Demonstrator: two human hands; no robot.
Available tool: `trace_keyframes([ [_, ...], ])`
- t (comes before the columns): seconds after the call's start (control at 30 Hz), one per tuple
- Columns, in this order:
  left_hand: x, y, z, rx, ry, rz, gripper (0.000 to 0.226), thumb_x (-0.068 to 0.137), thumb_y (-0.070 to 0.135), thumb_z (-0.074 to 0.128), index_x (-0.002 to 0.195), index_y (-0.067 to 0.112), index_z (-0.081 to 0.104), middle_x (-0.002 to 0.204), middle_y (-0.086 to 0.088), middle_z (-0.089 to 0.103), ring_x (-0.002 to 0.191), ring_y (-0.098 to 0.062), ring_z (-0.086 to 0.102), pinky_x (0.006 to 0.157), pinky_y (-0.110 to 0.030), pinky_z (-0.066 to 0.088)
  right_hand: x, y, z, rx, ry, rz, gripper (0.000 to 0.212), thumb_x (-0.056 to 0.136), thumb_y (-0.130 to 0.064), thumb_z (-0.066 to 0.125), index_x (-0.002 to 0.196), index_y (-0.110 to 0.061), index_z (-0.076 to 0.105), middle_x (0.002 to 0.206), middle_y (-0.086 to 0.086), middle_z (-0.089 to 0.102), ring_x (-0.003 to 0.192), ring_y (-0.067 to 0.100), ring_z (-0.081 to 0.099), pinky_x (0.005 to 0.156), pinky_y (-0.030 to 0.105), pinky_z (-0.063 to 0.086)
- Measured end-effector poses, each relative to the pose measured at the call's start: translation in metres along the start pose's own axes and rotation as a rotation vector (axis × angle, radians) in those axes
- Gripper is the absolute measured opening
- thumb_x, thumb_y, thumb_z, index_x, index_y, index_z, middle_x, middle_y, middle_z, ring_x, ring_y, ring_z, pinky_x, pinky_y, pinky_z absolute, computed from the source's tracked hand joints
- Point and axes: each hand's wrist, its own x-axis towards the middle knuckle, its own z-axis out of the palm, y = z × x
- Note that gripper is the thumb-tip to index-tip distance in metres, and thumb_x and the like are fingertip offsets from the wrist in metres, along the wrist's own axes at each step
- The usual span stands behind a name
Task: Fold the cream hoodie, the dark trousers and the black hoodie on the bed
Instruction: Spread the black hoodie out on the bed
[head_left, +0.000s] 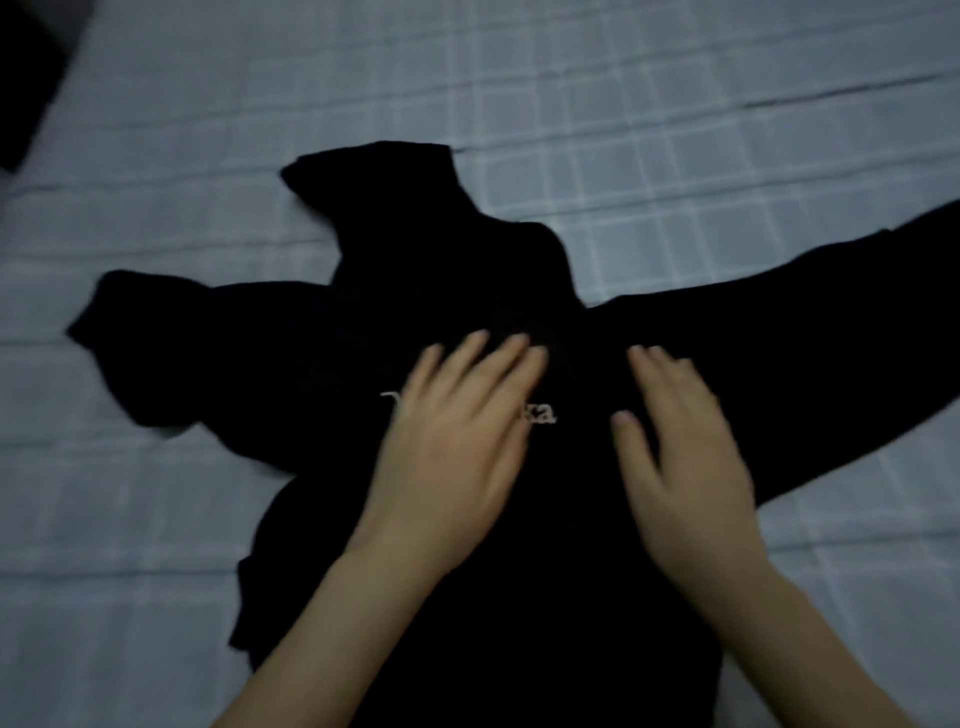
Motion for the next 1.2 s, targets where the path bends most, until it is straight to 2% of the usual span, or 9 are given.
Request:
trace_keyframes([
  [0.17, -0.088, -0.121, -0.029, 0.071, 0.032, -0.399, 0.057, 0.095, 0.033, 0.036, 0.147, 0.012, 0.044, 0.154, -0.012, 0.041, 0.143, -0.036, 0.034, 0.115, -0.059, 0.025, -0.029, -0.104, 0.070, 0.031, -0.218, -0.179, 0.055, 0.104, -0.036, 0.033, 0.158, -0.030, 0.020, 0.165, -0.011, 0.013, 0.153, 0.008, 0.001, 0.125, 0.033, 0.000],
  [0.3, -0.103, -0.207, -0.030, 0.166, -0.038, -0.476, 0.060, 0.095, 0.042, 0.034, 0.149, 0.017, 0.042, 0.156, -0.009, 0.038, 0.144, -0.039, 0.030, 0.113, -0.060, 0.025, -0.018, -0.149, 0.131, -0.065, -0.176, -0.258, 0.056, 0.103, -0.040, 0.030, 0.157, -0.030, 0.023, 0.165, -0.004, 0.020, 0.153, 0.018, 0.008, 0.125, 0.042, 0.004],
  [0.47, -0.113, -0.231, 0.021, 0.133, -0.227, -0.421, 0.055, 0.104, 0.046, 0.028, 0.156, 0.032, 0.017, 0.165, 0.009, 0.012, 0.151, -0.027, 0.011, 0.120, -0.048, 0.003, -0.010, -0.140, 0.195, -0.433, -0.242, -0.258, 0.058, 0.101, -0.045, 0.027, 0.157, -0.032, 0.021, 0.164, 0.002, 0.022, 0.153, 0.027, 0.013, 0.121, 0.055, 0.010],
  [0.7, -0.135, -0.260, -0.015, -0.072, 0.576, -0.444, 0.045, 0.090, 0.017, 0.062, 0.135, 0.013, 0.055, 0.138, -0.013, 0.048, 0.122, -0.030, 0.046, 0.109, -0.029, 0.031, -0.009, -0.118, 0.217, -0.512, -0.078, -0.319, 0.059, 0.097, -0.042, 0.031, 0.154, -0.026, 0.035, 0.159, 0.006, 0.036, 0.149, 0.031, 0.026, 0.120, 0.055, 0.017],
  [0.77, -0.133, -0.281, -0.026, -0.140, 0.609, -0.612, 0.062, 0.086, 0.027, 0.069, 0.143, 0.024, 0.045, 0.142, -0.014, 0.040, 0.126, -0.023, 0.038, 0.107, -0.023, 0.030, -0.010, -0.118, 0.219, -0.503, -0.052, -0.335, 0.059, 0.098, -0.041, 0.031, 0.154, -0.025, 0.036, 0.158, 0.007, 0.037, 0.148, 0.031, 0.026, 0.120, 0.055, 0.018],
  [0.87, -0.112, -0.305, -0.035, -0.665, 0.448, -0.756, 0.089, 0.082, 0.036, 0.077, 0.152, 0.040, 0.023, 0.155, -0.001, 0.032, 0.137, -0.009, 0.033, 0.113, -0.027, 0.030, -0.011, -0.120, 0.220, -0.498, -0.032, -0.341, 0.059, 0.097, -0.040, 0.032, 0.153, -0.023, 0.037, 0.157, 0.008, 0.038, 0.148, 0.032, 0.028, 0.119, 0.056, 0.020],
  [0.97, -0.093, -0.318, -0.042, -0.752, 0.409, -0.718, 0.082, 0.083, 0.020, 0.077, 0.151, 0.032, 0.033, 0.148, 0.009, 0.044, 0.133, -0.009, 0.046, 0.109, -0.030, 0.040, -0.011, -0.125, 0.218, -0.513, -0.062, -0.322, 0.059, 0.096, -0.039, 0.033, 0.152, -0.022, 0.040, 0.156, 0.009, 0.040, 0.147, 0.033, 0.030, 0.118, 0.056, 0.021],
  [1.07, -0.092, -0.335, -0.061, -0.716, 0.449, -0.689, 0.068, 0.081, 0.006, 0.078, 0.142, 0.019, 0.050, 0.131, 0.001, 0.060, 0.106, -0.006, 0.062, 0.090, -0.021, 0.051, -0.013, -0.137, 0.206, -0.462, -0.118, -0.294, 0.060, 0.095, -0.041, 0.031, 0.151, -0.021, 0.040, 0.156, 0.009, 0.040, 0.147, 0.033, 0.029, 0.118, 0.057, 0.021],
  [1.2, -0.122, -0.363, -0.108, -0.652, 0.409, -0.637, 0.056, 0.080, 0.004, 0.078, 0.125, 0.031, 0.060, 0.097, 0.015, 0.067, 0.047, 0.003, 0.044, 0.054, -0.009, 0.039, -0.018, -0.173, 0.189, -0.300, -0.086, -0.255, 0.063, 0.093, -0.045, 0.035, 0.153, -0.027, 0.035, 0.158, 0.006, 0.036, 0.148, 0.031, 0.026, 0.121, 0.055, 0.015],
])
